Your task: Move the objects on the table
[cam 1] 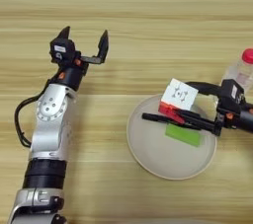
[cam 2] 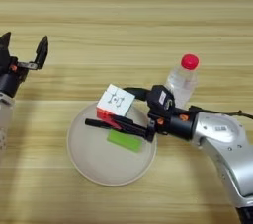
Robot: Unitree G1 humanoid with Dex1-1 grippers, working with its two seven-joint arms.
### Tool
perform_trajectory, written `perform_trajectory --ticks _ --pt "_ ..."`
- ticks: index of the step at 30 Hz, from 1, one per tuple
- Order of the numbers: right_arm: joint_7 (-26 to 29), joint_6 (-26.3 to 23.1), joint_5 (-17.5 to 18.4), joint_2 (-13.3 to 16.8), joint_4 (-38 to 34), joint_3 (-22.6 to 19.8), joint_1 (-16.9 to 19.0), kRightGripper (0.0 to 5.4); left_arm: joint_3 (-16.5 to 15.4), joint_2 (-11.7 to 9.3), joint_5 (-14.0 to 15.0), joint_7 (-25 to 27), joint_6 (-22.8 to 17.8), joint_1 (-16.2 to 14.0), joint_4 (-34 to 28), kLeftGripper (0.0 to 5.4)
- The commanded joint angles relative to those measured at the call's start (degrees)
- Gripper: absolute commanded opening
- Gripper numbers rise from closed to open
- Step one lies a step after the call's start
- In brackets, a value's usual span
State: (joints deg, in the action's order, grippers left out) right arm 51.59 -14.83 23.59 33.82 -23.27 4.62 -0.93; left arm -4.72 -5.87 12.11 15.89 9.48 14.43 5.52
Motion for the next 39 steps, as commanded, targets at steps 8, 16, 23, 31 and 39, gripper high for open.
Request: perform_trajectory --ticks 8,16,23,31,39 --pt "3.5 -3.3 4.0 4.3 -1.9 -3.4 -2.6 3.32 5.4 -4.8 8.2 15.6 -7.0 -3.3 -9.8 5.40" --pt "6.5 -3.9 6.1 7.1 -1.0 -6.6 -3.4 3.32 7.7 -8.7 15.0 25.0 -13.5 -6.5 -17.2 5.40" --pt "9.6 -4.4 8.1 9.1 0.3 -8.6 -3.7 3.32 11.0 -12.8 18.0 32.6 -16.7 -9.8 -23.9 5.40" --pt "14.0 -5.7 11.4 11.2 0.9 -9.9 -2.4 3.32 15.4 -16.5 17.9 38.3 -18.5 -12.3 -28.3 5.40" --pt "17.0 -6.9 13.7 12.6 -1.5 -10.1 -1.6 3.32 17.1 -17.2 18.7 40.3 -19.6 -12.3 -29.2 5.40"
